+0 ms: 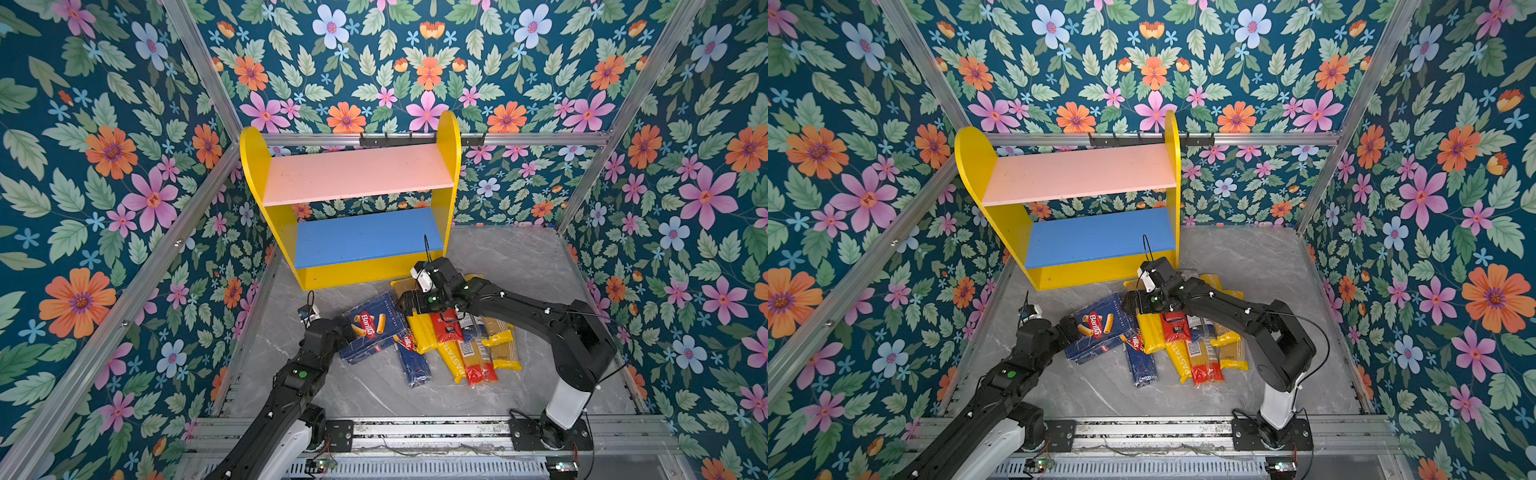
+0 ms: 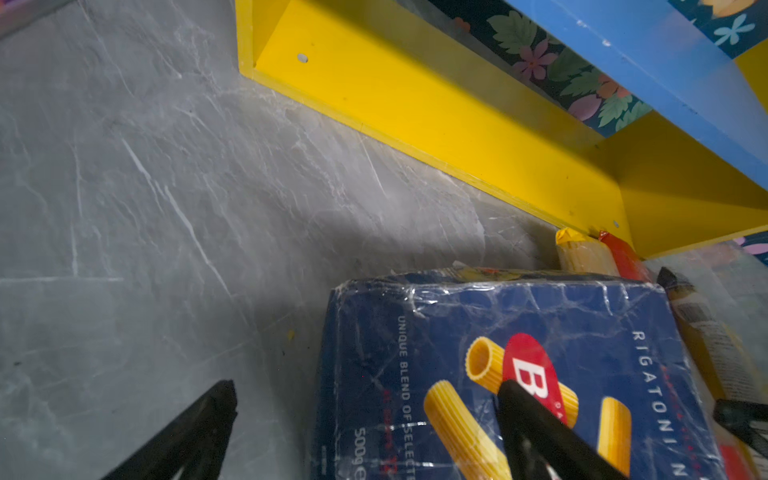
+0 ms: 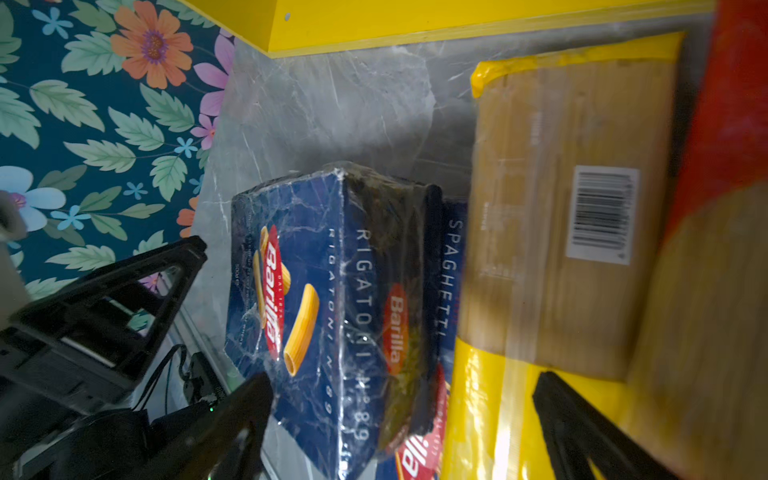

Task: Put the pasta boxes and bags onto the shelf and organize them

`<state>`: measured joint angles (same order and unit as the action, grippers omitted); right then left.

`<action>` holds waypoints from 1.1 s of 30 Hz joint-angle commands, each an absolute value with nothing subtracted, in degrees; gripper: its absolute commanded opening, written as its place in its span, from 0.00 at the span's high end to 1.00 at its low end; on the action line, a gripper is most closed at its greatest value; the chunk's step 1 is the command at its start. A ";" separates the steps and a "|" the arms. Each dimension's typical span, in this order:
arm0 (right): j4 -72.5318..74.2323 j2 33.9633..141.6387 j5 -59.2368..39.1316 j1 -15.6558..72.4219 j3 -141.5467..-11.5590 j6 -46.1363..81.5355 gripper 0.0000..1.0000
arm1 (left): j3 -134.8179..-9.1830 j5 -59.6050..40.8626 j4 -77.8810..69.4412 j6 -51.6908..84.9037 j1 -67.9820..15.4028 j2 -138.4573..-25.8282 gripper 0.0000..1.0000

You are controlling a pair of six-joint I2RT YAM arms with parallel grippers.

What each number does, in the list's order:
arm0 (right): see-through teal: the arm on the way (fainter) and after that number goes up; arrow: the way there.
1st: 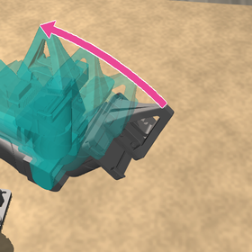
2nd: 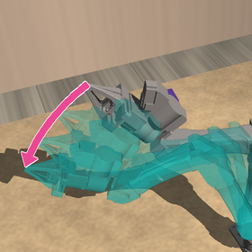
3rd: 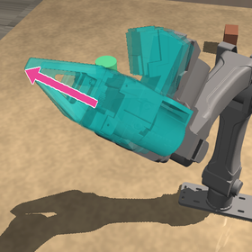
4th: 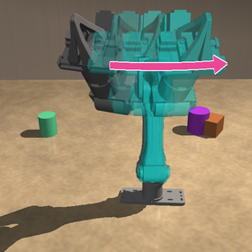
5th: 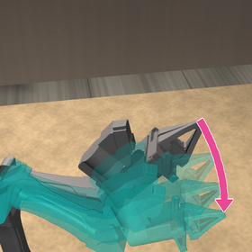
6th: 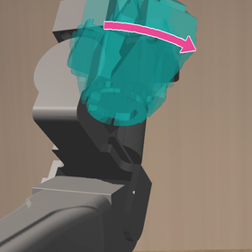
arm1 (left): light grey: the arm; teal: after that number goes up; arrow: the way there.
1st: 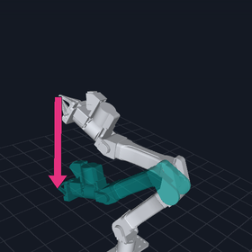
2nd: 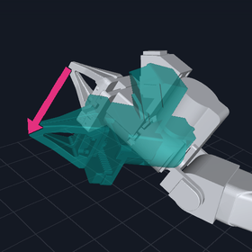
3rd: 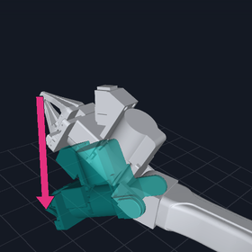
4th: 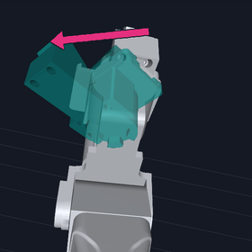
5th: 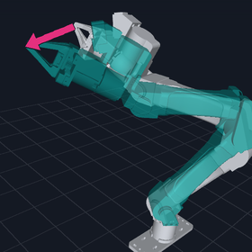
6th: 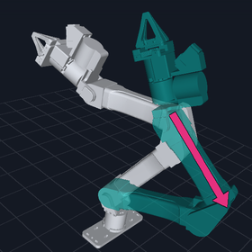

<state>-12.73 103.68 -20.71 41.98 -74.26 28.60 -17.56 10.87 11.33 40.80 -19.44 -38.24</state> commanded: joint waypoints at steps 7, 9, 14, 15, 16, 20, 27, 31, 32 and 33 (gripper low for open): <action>-11.00 110.43 -28.38 42.28 -79.01 30.38 0.01 | -14.30 0.70 4.75 45.31 -15.19 -39.54 0.00; -11.61 112.05 -28.65 42.40 -80.06 30.74 0.01 | -13.74 -0.53 3.69 45.77 -14.73 -39.73 0.00; -11.45 115.31 -30.61 42.49 -81.41 32.45 0.01 | -12.86 -2.42 2.60 46.14 -14.11 -39.90 0.00; -11.21 115.74 -31.12 42.61 -81.67 32.84 0.01 | -12.63 -2.77 2.33 46.05 -13.98 -39.90 0.00; -11.29 116.36 -31.22 42.72 -81.96 33.05 0.01 | -12.42 -2.94 2.16 45.98 -13.89 -39.98 0.00; -12.11 118.05 -30.84 43.36 -83.52 33.55 0.01 | -11.05 -4.75 -0.14 46.37 -13.46 -40.38 0.00; -8.70 118.39 -34.14 43.40 -82.37 35.54 0.01 | -9.32 -8.70 -5.29 46.90 -13.10 -43.31 0.00; -6.58 118.95 -37.26 43.35 -82.33 36.50 0.04 | -8.88 -10.65 -7.48 47.02 -13.10 -44.56 0.00; -6.17 119.25 -37.75 43.37 -82.42 36.79 0.04 | -8.79 -11.08 -7.87 47.01 -13.10 -44.56 0.00; -6.07 119.50 -38.19 43.38 -82.65 36.99 0.04 | -8.82 -11.30 -7.99 46.87 -13.10 -44.41 0.00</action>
